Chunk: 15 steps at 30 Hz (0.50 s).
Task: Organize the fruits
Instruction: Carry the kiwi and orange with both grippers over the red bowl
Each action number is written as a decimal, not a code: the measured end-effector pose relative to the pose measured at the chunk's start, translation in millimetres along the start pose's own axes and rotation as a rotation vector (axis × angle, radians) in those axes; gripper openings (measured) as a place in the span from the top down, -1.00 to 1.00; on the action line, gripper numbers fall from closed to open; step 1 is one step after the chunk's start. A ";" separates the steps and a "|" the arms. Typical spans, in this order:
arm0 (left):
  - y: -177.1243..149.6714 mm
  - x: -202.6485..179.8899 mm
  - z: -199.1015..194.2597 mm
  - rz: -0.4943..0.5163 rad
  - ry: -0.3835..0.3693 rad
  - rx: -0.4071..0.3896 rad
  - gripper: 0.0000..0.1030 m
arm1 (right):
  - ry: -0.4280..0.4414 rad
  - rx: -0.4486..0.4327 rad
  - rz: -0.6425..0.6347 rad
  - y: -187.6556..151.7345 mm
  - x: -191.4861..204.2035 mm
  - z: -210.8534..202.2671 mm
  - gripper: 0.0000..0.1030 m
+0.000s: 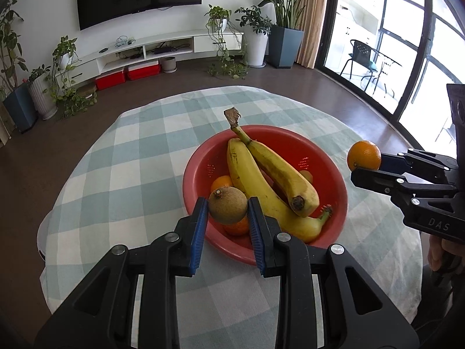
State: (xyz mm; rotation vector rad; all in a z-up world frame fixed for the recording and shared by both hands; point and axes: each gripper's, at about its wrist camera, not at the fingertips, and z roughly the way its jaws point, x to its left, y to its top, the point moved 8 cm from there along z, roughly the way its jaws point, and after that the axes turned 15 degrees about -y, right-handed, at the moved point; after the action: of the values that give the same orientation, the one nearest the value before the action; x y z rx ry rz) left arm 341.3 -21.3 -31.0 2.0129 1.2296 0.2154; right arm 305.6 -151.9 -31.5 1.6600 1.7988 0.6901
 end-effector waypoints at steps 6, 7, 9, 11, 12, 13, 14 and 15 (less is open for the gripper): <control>1.9 11.7 30.3 -0.008 -0.009 0.016 0.49 | -0.020 0.044 -0.056 -3.8 9.4 34.2 0.23; 1.1 11.7 34.5 -0.005 -0.006 0.022 0.49 | -0.020 0.051 -0.056 -4.6 9.9 38.5 0.23; -0.2 13.9 42.5 -0.004 0.000 0.031 0.49 | -0.021 0.060 -0.055 -6.3 10.0 44.7 0.23; -1.4 17.0 48.2 -0.011 0.002 0.035 0.49 | -0.026 0.065 -0.061 -7.8 10.1 49.0 0.23; -2.5 17.9 50.2 -0.015 0.003 0.037 0.49 | -0.028 0.070 -0.067 -8.8 10.4 51.1 0.23; -3.3 18.0 52.7 -0.015 -0.002 0.040 0.49 | -0.027 0.067 -0.072 -8.9 10.9 51.8 0.23; -4.3 17.2 55.0 -0.011 -0.002 0.045 0.49 | -0.028 0.066 -0.079 -9.1 11.7 52.0 0.22; -4.5 16.7 55.8 -0.004 0.006 0.042 0.49 | -0.032 0.065 -0.085 -8.8 12.4 52.1 0.23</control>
State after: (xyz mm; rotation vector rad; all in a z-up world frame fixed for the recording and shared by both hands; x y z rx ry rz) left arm 374.5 -35.0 -77.0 2.0472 1.2519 0.1951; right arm 336.5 -141.3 -74.8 1.6167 1.8760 0.5701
